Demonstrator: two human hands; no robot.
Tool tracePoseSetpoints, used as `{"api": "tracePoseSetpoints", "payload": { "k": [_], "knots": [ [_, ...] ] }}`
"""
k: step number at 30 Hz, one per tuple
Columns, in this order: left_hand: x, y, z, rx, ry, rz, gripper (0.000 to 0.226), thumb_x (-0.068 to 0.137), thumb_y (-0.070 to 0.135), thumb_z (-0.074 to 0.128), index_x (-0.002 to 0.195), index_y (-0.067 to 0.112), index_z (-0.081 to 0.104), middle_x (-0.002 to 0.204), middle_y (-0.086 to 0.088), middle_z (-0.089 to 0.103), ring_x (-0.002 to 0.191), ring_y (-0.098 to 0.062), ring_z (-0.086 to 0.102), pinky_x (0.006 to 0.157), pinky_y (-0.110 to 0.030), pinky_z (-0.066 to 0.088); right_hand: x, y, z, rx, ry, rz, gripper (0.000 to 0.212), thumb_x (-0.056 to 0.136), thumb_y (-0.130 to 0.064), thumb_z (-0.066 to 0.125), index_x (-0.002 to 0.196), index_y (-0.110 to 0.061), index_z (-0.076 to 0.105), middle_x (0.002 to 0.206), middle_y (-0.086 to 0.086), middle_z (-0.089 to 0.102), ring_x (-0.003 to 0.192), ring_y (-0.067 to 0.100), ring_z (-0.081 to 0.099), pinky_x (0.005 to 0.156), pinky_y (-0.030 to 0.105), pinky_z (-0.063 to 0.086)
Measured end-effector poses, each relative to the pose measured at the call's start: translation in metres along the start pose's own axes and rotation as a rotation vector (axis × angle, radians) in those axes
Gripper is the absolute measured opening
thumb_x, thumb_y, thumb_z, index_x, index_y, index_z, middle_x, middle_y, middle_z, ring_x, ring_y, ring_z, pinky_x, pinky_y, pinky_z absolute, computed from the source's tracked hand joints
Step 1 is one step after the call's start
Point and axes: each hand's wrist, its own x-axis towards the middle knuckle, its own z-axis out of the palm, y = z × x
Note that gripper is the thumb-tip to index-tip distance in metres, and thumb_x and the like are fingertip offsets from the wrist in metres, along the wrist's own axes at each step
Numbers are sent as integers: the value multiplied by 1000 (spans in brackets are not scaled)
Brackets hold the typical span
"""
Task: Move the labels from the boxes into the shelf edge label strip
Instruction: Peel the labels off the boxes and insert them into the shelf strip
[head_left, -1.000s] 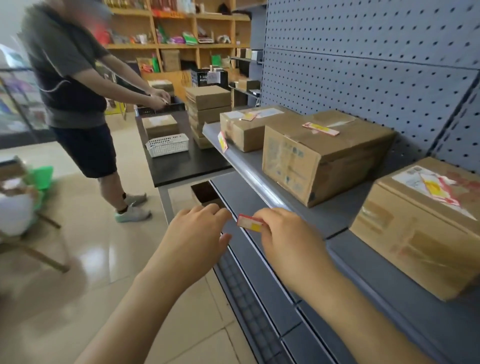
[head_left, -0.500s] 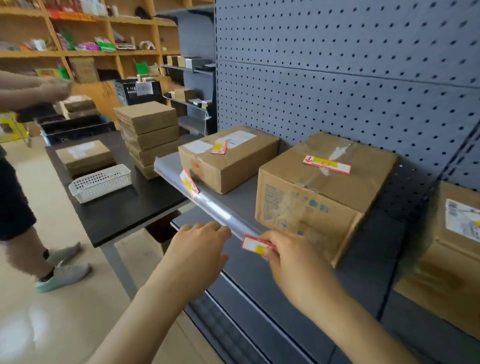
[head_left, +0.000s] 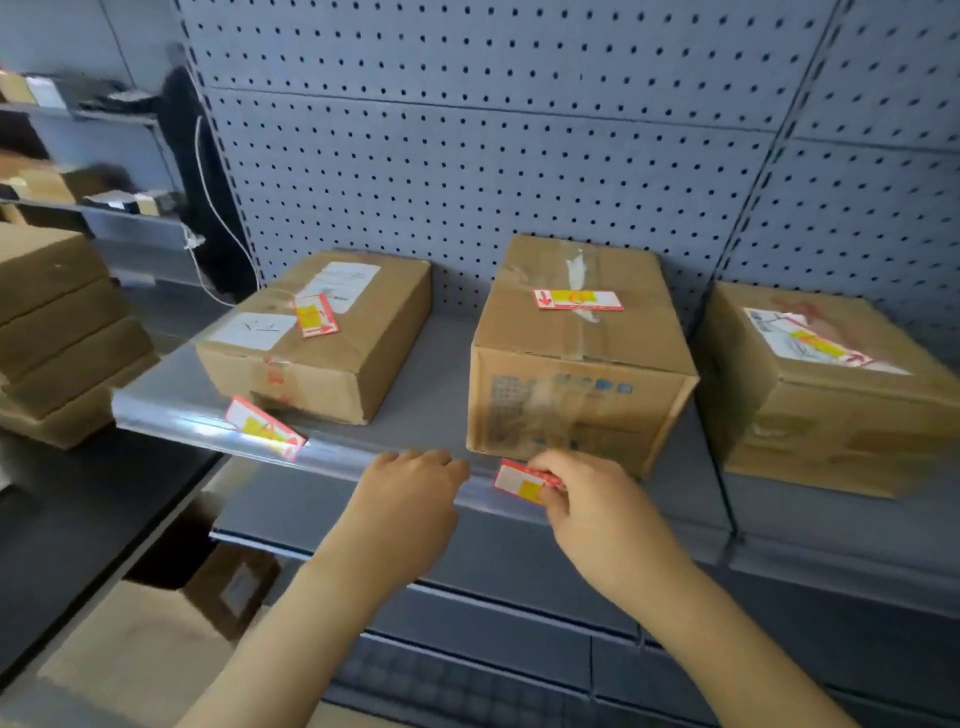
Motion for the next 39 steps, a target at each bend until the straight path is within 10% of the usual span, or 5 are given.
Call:
{"api": "tracePoseSetpoints", "payload": {
  "k": [5, 17, 21, 30, 39],
  "knots": [
    [12, 5, 17, -5, 28, 83, 36, 32, 25, 85, 62, 25, 66, 56, 5, 64, 46, -17, 62, 43, -25, 46, 1, 9, 3, -1, 5, 80, 22, 92, -8, 45, 104, -20, 59, 97, 4, 64, 84, 23, 58, 73, 45, 52],
    [24, 18, 24, -69, 85, 132, 47, 41, 10, 81, 86, 20, 69, 78, -1, 69, 58, -26, 66, 48, -34, 51, 6, 20, 13, 2, 149, 115, 26, 90, -5, 48, 105, -20, 65, 96, 7, 64, 92, 24, 56, 76, 43, 51],
    [27, 21, 26, -106, 94, 149, 32, 75, 11, 63, 107, 16, 64, 106, -5, 64, 93, -31, 62, 75, -38, 48, 7, 23, 14, 24, 147, 99, 26, 88, 0, 49, 100, -17, 65, 98, 4, 66, 91, 22, 58, 77, 41, 50],
    [31, 22, 31, -80, 88, 172, 40, 37, 9, 84, 70, 23, 67, 65, 4, 67, 56, -22, 64, 45, -29, 50, 9, 34, 15, 75, 175, 137, 24, 88, 3, 51, 101, -13, 65, 101, 6, 55, 90, 22, 55, 78, 38, 49],
    [31, 21, 32, -178, 96, 182, 30, 51, 2, 76, 72, 22, 69, 74, 1, 69, 65, -24, 66, 52, -35, 51, 9, 39, 18, 167, 260, 100, 15, 86, -5, 60, 97, -12, 68, 96, 5, 67, 86, 18, 60, 74, 38, 53]
  ]
}}
